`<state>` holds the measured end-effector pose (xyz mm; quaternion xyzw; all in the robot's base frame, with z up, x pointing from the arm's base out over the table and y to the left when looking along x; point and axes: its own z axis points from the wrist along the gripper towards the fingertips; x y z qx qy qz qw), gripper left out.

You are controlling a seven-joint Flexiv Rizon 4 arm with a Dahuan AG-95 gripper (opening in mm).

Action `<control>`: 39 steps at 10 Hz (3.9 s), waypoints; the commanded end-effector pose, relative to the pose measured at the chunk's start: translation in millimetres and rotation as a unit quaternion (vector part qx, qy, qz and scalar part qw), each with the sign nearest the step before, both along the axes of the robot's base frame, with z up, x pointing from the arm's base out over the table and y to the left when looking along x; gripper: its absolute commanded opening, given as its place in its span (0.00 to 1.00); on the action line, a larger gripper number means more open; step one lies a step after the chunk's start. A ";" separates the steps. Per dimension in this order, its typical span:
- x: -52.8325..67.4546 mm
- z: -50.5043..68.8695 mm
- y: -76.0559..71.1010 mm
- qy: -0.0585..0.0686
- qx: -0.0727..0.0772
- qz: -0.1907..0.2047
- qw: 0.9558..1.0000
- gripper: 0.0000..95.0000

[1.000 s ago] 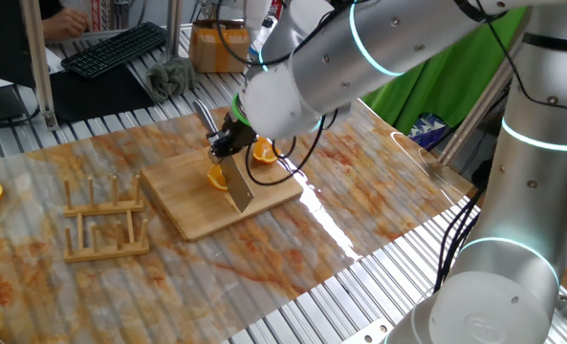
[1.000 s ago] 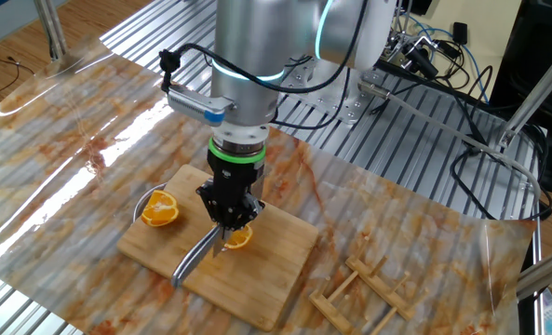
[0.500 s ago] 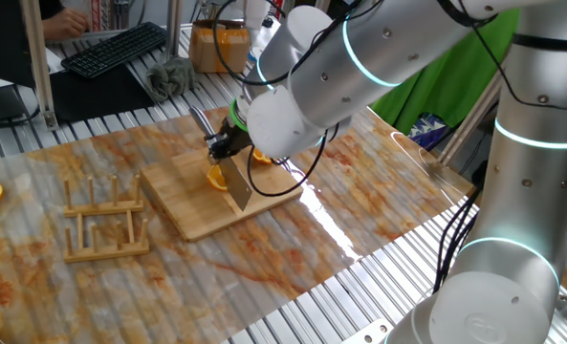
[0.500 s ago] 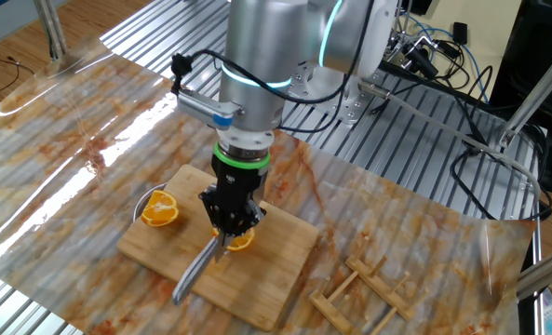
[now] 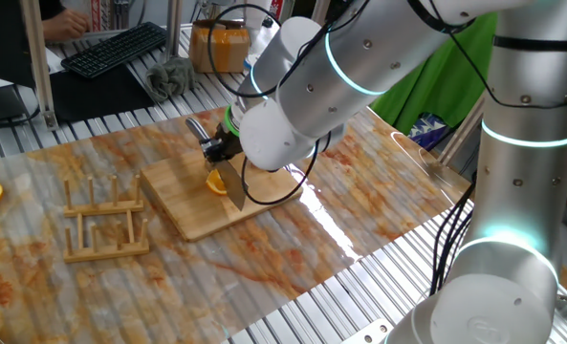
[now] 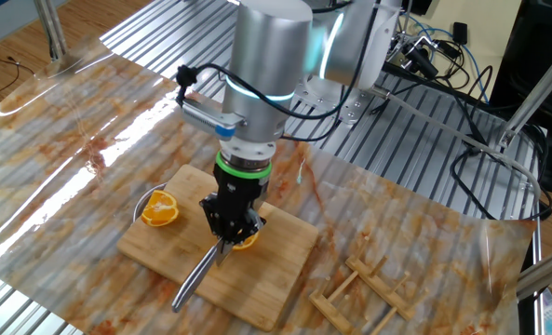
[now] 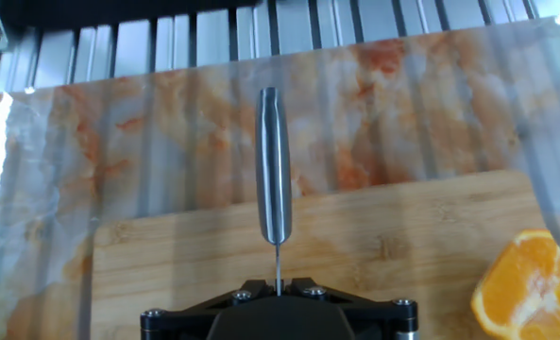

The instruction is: Chop the orange

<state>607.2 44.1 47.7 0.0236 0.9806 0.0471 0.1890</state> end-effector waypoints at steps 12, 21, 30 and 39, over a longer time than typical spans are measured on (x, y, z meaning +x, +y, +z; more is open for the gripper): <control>1.3 0.1 2.3 0.018 0.004 -0.003 1.000 0.00; 1.3 0.5 4.1 0.062 -0.007 0.010 0.998 0.00; -2.3 4.4 6.3 0.080 -0.016 0.018 0.996 0.00; -12.9 -7.4 14.9 0.026 -0.020 0.006 0.999 0.00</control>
